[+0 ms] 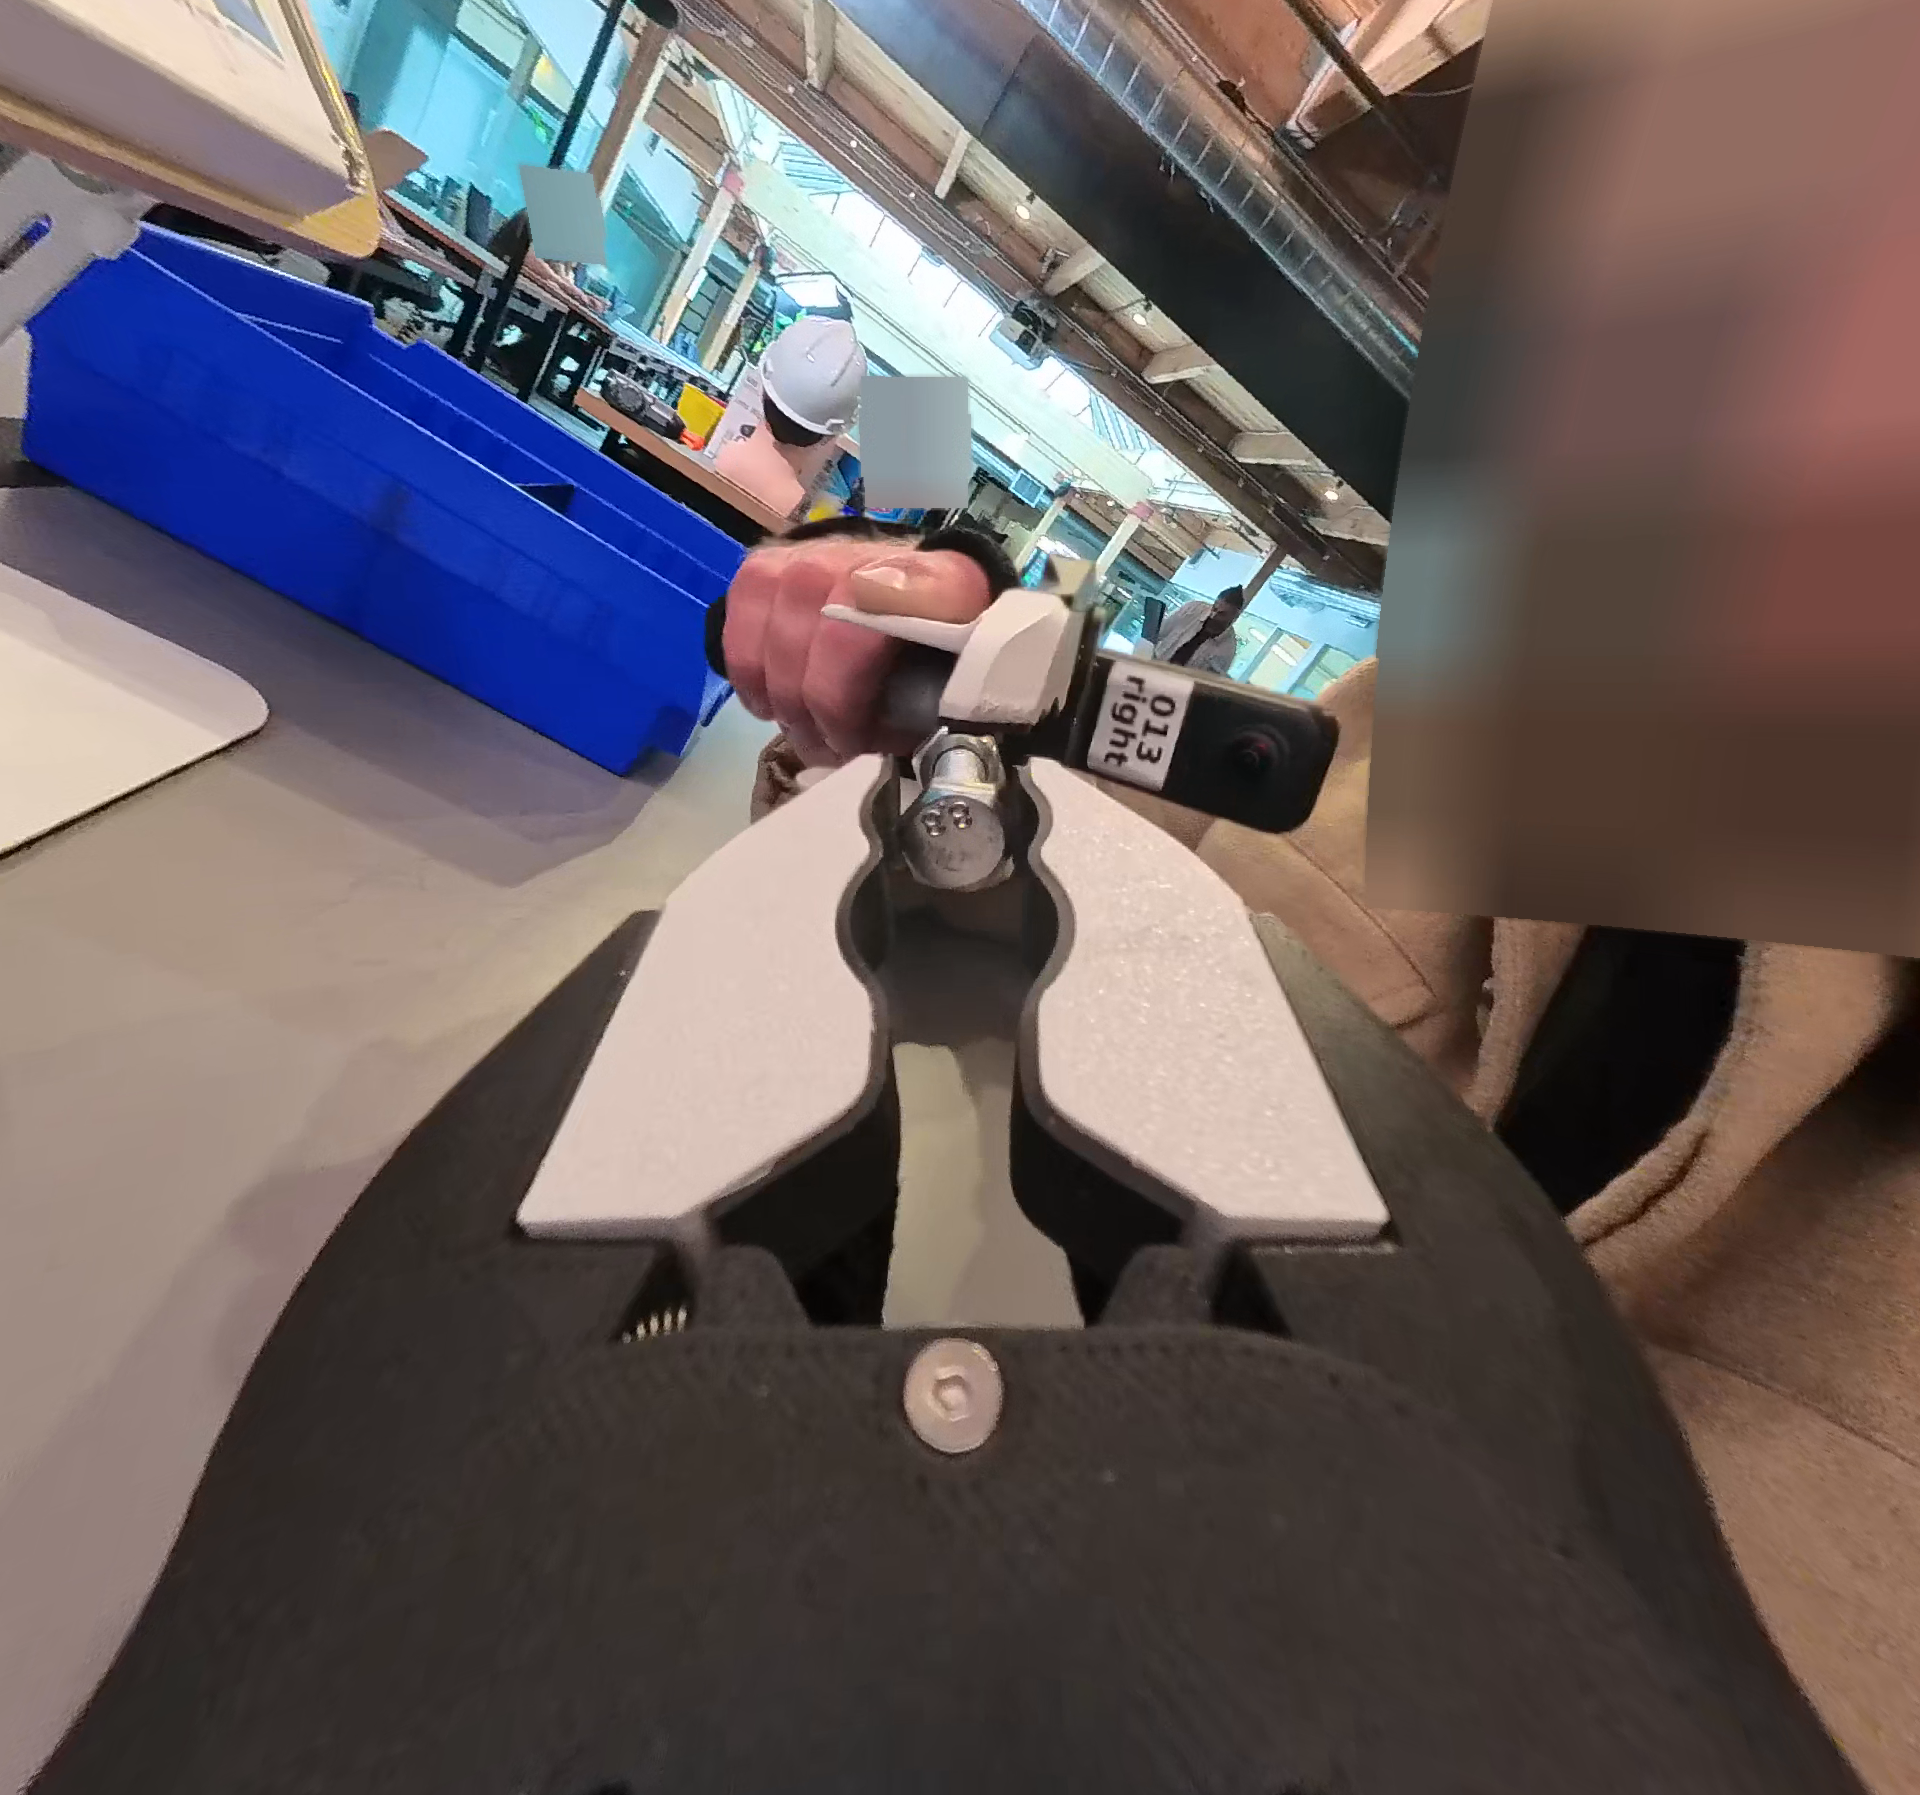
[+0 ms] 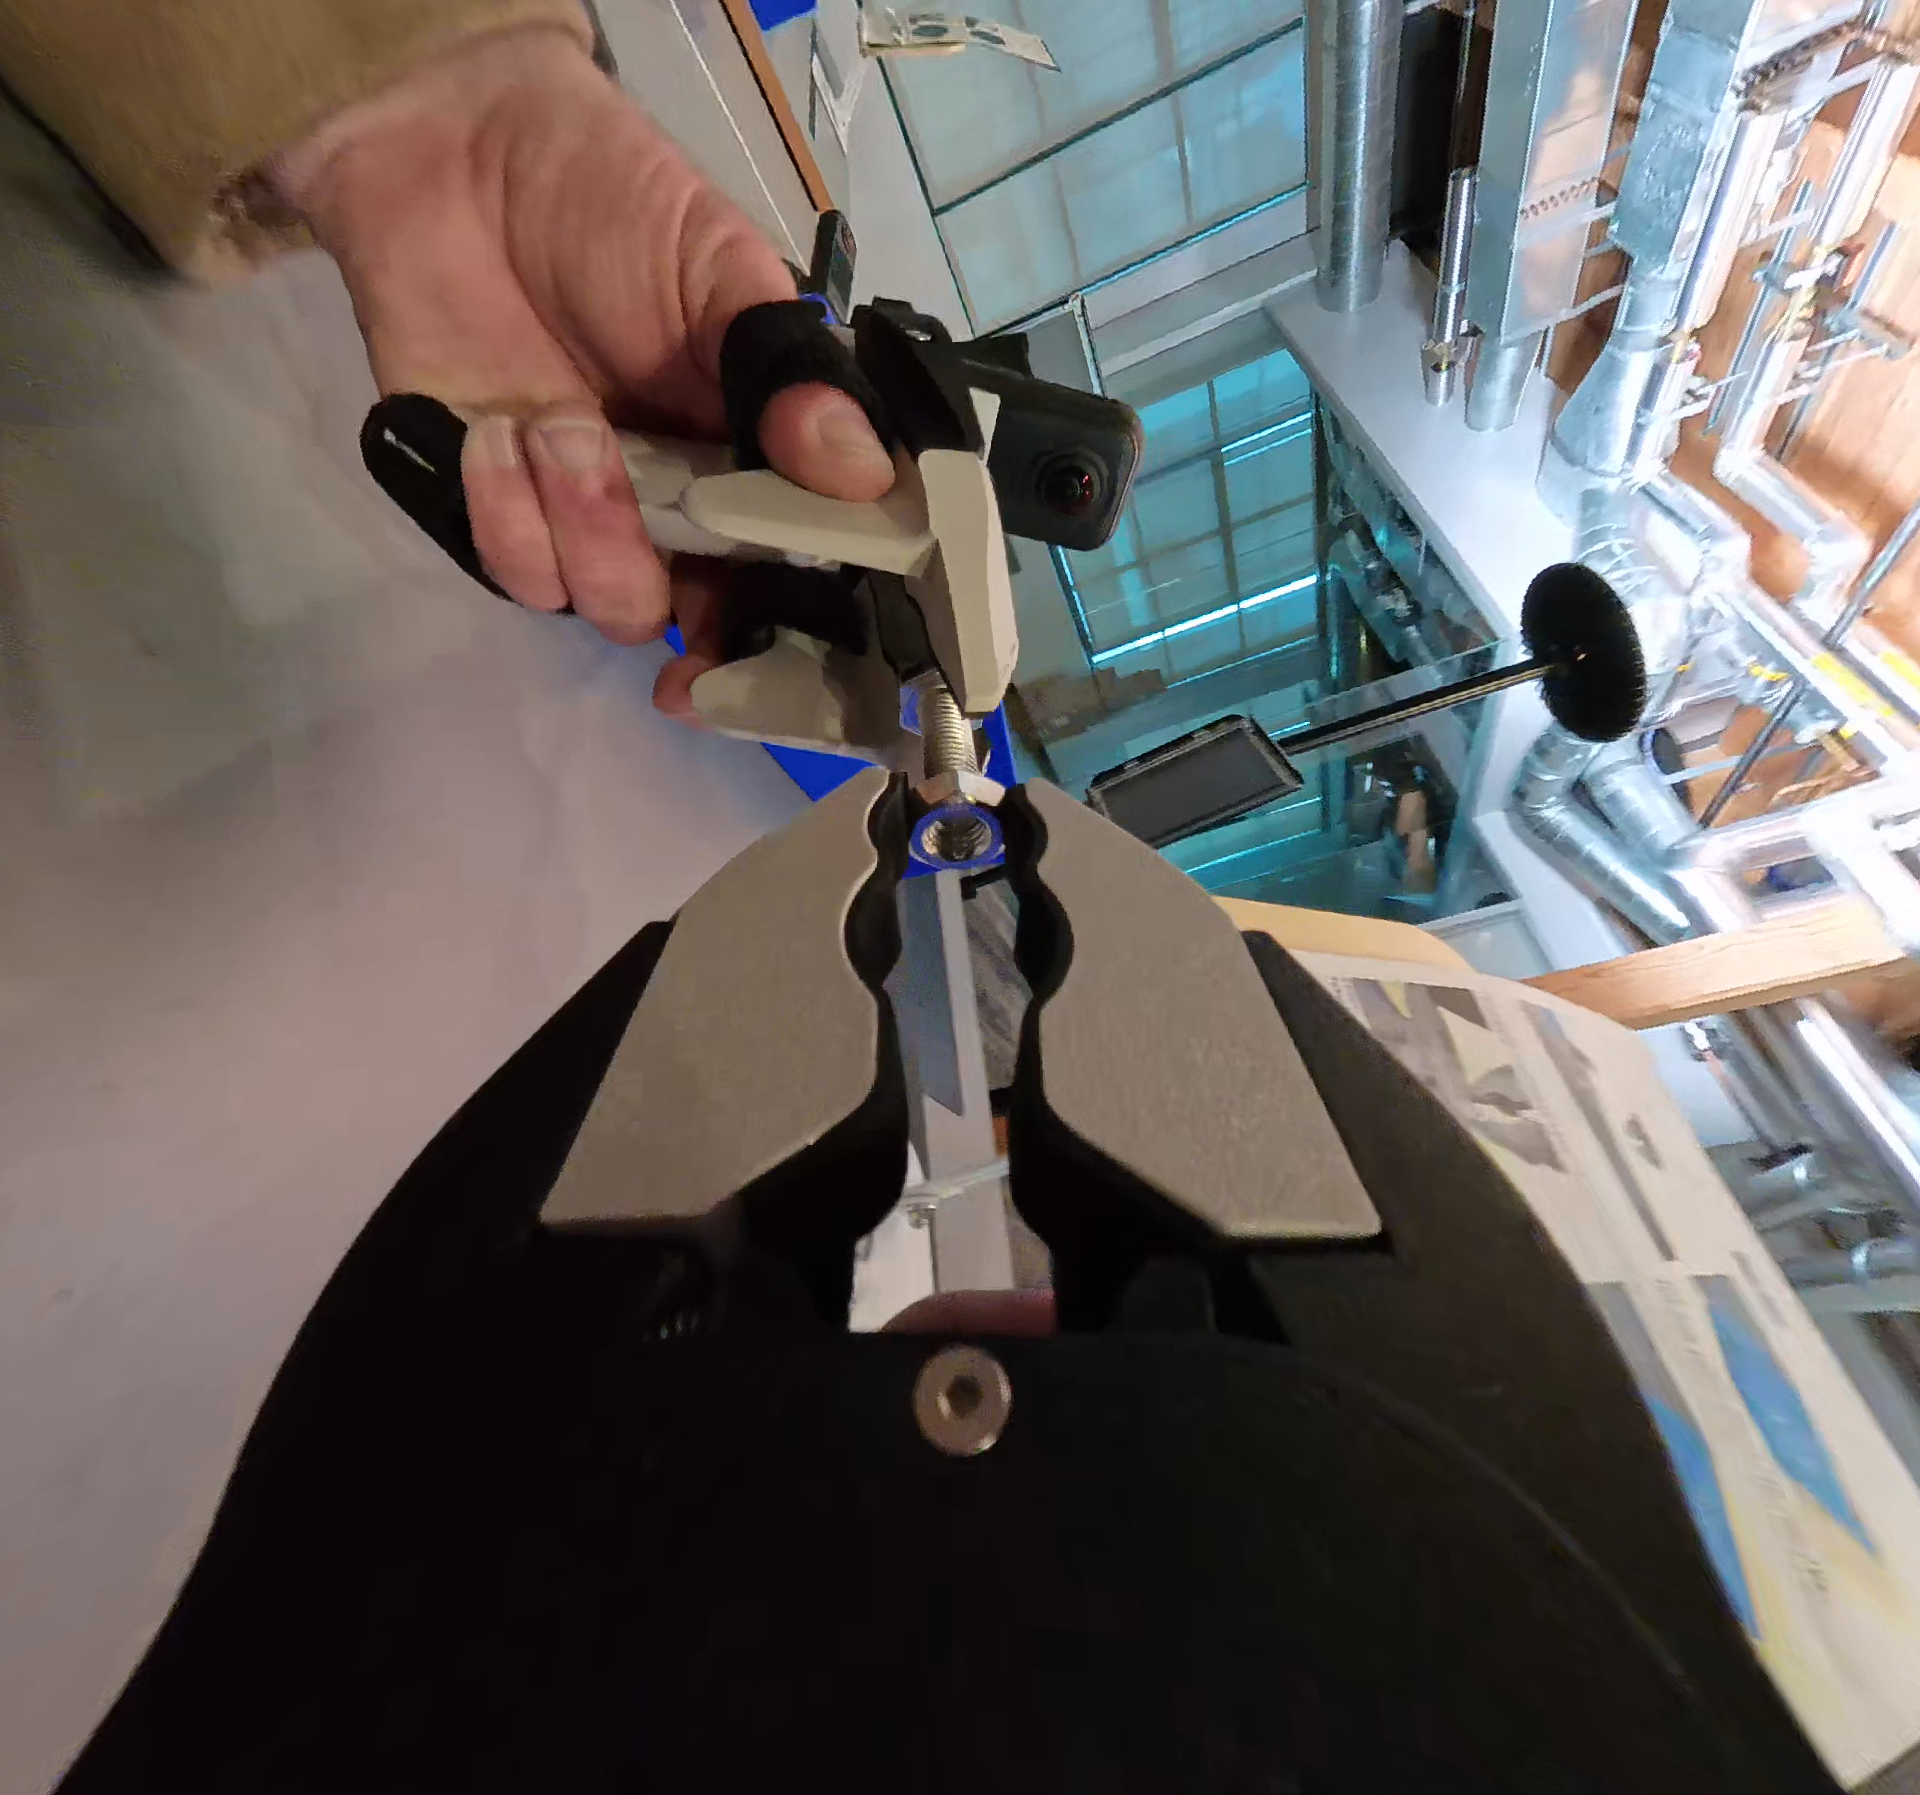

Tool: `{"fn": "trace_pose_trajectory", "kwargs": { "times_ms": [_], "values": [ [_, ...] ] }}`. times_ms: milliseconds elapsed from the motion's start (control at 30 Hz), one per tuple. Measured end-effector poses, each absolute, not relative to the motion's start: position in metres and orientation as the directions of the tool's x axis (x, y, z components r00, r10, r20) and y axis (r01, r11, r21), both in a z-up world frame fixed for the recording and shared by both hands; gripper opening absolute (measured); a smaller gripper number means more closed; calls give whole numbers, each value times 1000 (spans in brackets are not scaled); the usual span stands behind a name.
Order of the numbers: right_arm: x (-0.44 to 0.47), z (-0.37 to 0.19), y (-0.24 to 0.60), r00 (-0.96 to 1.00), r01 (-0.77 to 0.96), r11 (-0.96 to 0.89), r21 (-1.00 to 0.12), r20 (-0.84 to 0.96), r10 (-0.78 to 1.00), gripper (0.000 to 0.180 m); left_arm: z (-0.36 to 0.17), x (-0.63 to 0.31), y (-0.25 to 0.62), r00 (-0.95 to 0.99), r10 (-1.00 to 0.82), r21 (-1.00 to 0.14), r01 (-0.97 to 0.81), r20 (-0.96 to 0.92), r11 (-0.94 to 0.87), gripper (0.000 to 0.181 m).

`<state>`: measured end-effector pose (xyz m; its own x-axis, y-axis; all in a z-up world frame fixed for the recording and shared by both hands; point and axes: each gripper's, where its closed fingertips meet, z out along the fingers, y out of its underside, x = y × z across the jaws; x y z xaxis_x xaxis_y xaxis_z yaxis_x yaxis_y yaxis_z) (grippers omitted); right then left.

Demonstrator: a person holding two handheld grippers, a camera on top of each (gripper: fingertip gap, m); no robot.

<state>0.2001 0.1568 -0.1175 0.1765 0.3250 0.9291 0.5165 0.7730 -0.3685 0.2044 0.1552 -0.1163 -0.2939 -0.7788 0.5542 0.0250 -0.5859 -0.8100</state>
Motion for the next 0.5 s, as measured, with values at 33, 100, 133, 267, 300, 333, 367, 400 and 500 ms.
{"fn": "trace_pose_trajectory", "kwargs": {
  "times_ms": [33, 100, 133, 267, 300, 333, 367, 400, 500],
  "values": [
    [199, -118, 157, 184, 512, 767, -387, 921, 342, 18, -116, 204, 156, -293, -782, -813, 29, 549, -582, 20],
    [199, -118, 157, 197, 499, 760, -416, 909, 368, 18, -115, 204, 156, -294, -786, -815, 40, 543, -578, 20],
    [199, -117, 156, 209, 485, 755, -440, 897, 389, 18, -115, 204, 155, -300, -786, -817, 38, 540, -576, 20],
    [198, -116, 155, 229, 459, 742, -488, 872, 432, 18, -113, 205, 152, -316, -792, -826, 41, 523, -562, 23],
    [197, -116, 154, 234, 451, 738, -503, 864, 446, 18, -112, 205, 151, -322, -793, -828, 46, 518, -560, 25],
    [197, -116, 154, 238, 441, 733, -517, 855, 460, 18, -111, 206, 150, -324, -793, -829, 45, 516, -558, 28],
    [197, -116, 153, 243, 433, 728, -532, 846, 474, 18, -112, 207, 150, -316, -797, -833, 36, 514, -552, 30],
    [197, -116, 153, 249, 426, 723, -544, 839, 484, 18, -113, 208, 150, -307, -804, -839, 33, 509, -543, 32],
    [198, -113, 154, 276, 393, 701, -595, 803, 527, 18, -111, 208, 150, -308, -813, -846, 47, 494, -532, 39]
  ]
}}
